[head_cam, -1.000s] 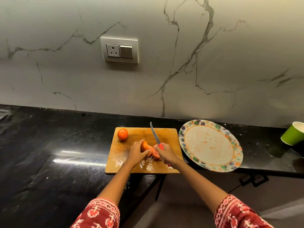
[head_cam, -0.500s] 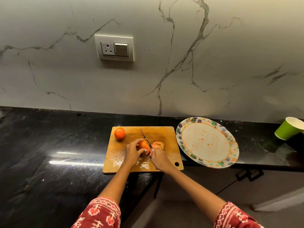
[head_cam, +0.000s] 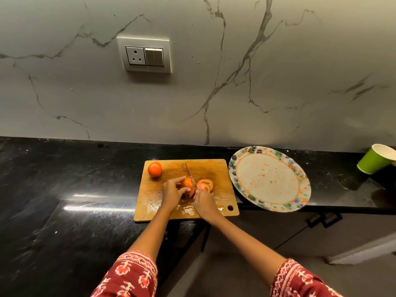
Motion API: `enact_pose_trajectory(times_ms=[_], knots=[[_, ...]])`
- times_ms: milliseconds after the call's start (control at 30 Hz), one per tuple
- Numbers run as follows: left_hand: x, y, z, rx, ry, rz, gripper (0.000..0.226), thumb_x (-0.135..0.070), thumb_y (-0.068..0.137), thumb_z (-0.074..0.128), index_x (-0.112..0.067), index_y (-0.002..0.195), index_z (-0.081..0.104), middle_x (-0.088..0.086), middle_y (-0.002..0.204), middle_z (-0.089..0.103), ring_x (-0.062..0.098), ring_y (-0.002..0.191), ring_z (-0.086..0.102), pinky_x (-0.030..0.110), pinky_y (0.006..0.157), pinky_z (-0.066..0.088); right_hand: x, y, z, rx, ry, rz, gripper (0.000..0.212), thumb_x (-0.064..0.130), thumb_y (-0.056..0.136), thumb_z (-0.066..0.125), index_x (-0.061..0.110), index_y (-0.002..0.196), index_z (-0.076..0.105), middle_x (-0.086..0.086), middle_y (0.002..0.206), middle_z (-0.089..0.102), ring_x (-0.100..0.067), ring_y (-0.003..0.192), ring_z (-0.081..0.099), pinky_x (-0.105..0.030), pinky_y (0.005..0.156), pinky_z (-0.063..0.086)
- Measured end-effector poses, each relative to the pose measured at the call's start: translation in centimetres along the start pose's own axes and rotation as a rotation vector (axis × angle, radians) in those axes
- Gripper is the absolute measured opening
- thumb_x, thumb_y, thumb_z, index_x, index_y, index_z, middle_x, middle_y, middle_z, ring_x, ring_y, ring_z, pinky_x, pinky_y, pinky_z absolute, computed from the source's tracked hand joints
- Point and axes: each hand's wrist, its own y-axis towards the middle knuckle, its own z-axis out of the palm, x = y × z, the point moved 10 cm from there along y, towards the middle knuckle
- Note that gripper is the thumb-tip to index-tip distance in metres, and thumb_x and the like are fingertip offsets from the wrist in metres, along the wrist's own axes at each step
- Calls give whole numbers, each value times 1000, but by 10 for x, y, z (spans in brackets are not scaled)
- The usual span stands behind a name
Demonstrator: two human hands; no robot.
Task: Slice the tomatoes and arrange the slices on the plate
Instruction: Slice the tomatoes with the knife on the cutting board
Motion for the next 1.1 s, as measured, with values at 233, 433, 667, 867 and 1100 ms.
enact_pose_trajectory(times_ms=[233, 433, 667, 867, 1100], knots=[[-1, 2, -1, -27, -4, -14, 50, -2, 72, 74, 0, 119, 58, 16, 122, 61, 24, 114, 55, 26, 91, 44, 7, -1, -4, -15, 25, -17, 32, 20, 102, 30, 1, 100, 56, -17, 92, 62, -19, 72, 49, -27, 61, 33], [0, 3, -2, -30, -12, -15, 49, -3, 71, 75, 0, 118, 60, 15, 121, 61, 24, 115, 55, 32, 95, 46, 6, -1, -2, 0, -23, -7, 28, 12, 99, 33, -1, 97, 57, -17, 92, 63, -28, 80, 58, -27, 58, 35], [0, 3, -3, -23, -13, -2, 43, -3, 72, 75, -4, 113, 63, 13, 114, 65, 24, 107, 59, 26, 85, 47, 9, 8, 2, 61, 15, 15, 27, 16, 101, 31, 5, 91, 54, -14, 85, 60, -20, 72, 50, -29, 60, 36], [0, 5, -2, -36, 8, 21, 40, -6, 72, 75, -5, 111, 65, 12, 113, 66, 23, 107, 59, 32, 89, 50, 10, 15, 5, 82, 40, 10, 24, 13, 99, 35, 4, 89, 55, -10, 80, 55, -21, 72, 52, -29, 61, 39], [6, 3, -3, -87, 2, 18, 40, -4, 74, 73, -1, 113, 64, 13, 113, 66, 20, 105, 60, 20, 82, 46, 5, -1, 4, 58, -1, -43, 31, 14, 102, 29, -4, 102, 54, -16, 82, 57, -19, 67, 45, -25, 60, 28]])
